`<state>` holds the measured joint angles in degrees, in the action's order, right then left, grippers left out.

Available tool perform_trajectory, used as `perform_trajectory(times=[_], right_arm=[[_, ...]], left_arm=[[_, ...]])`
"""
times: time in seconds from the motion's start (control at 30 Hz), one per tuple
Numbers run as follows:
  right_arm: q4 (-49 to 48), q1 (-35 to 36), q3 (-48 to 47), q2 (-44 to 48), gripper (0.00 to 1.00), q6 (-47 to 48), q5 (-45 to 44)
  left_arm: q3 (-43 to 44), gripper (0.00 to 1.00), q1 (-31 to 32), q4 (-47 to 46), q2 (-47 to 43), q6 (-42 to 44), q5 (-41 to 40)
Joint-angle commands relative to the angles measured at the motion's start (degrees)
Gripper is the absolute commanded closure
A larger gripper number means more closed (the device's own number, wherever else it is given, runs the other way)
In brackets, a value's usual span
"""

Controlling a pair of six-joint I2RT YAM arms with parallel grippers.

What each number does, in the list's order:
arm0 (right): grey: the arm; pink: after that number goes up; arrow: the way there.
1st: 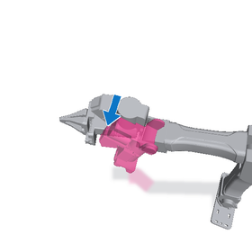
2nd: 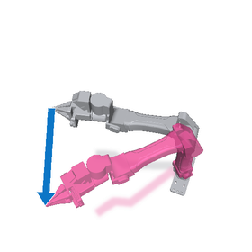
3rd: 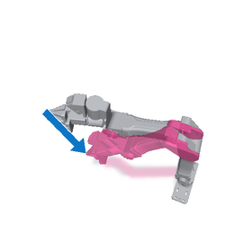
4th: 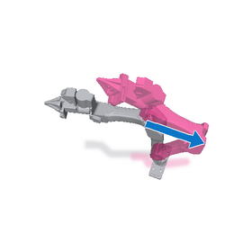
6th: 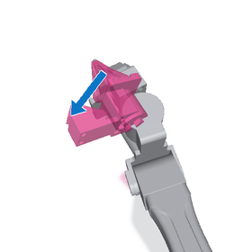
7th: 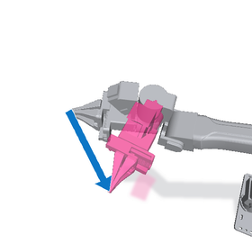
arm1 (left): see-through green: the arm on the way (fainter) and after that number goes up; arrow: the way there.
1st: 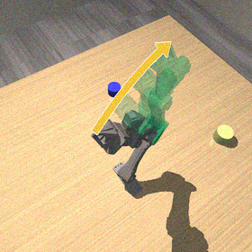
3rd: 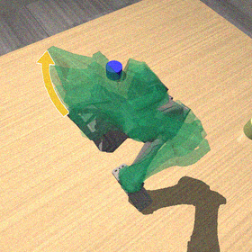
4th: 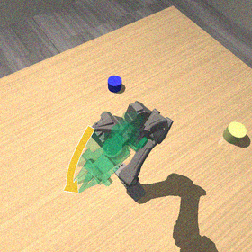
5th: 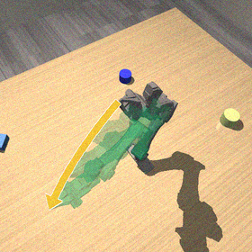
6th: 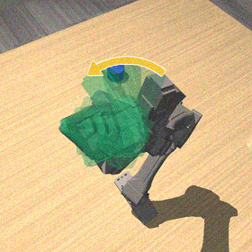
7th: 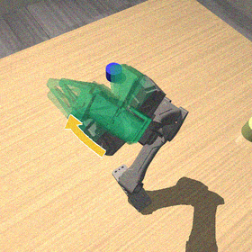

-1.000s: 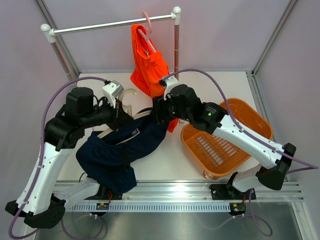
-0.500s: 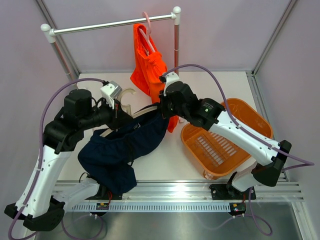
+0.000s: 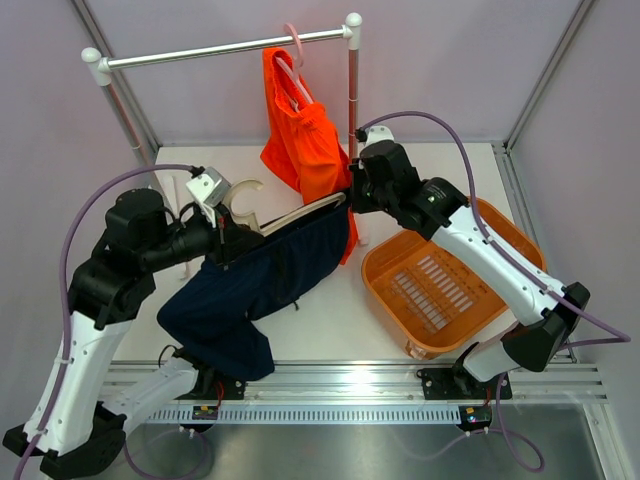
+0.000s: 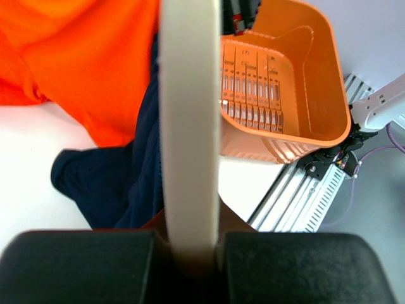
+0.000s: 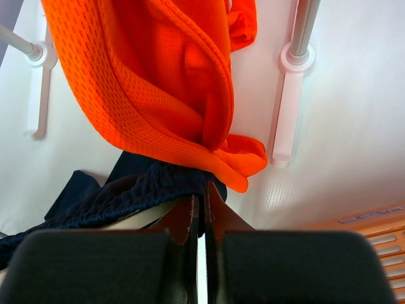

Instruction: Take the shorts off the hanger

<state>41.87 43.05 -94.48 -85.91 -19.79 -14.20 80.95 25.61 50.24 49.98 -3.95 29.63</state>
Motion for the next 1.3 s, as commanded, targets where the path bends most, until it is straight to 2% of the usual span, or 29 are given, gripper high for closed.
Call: perform_trajectory(times=[0.0, 0.1, 0.33, 0.47, 0.63, 0.8, 1.03, 1.27], right_arm=[[-0.1, -3.9, 0.0, -0.2, 1.0, 0.9, -6.8], [-0.6, -3.9, 0.7, -0.9, 1.0, 0.9, -6.6], [-3.1, -3.9, 3.9, 0.5, 1.0, 0.1, -4.2], [-2.6, -3.9, 4.6, 0.5, 1.0, 0.4, -6.1], [-6.8, -3.4, 6.8, 3.0, 1.0, -1.1, 2.7], [-7.0, 2.4, 6.5, 4.6, 1.0, -0.7, 2.0], [-10.2, 10.4, 6.8, 7.5, 1.0, -0.9, 4.2], [-10.1, 13.6, 4.9, 7.2, 1.0, 0.3, 5.5]], left_arm=[[0.5, 1.0, 0.4, -2.3, -4.0, 0.1, 7.7], [0.4, 1.0, 0.4, -4.3, -5.7, -0.3, 8.7], [-1.1, 1.0, 0.4, -11.8, -9.8, -2.8, 5.2], [-3.1, 1.0, 0.4, -15.7, -12.2, -4.9, 2.4], [-8.4, 1.0, 0.4, -23.9, -14.3, -10.0, -2.1], [-14.9, 1.0, 0.4, -31.8, -16.2, -16.7, -8.9], [-22.1, 1.0, 0.4, -47.5, -18.0, -24.4, -16.6], [-24.7, 1.0, 0.4, -53.2, -16.7, -26.7, -25.2]])
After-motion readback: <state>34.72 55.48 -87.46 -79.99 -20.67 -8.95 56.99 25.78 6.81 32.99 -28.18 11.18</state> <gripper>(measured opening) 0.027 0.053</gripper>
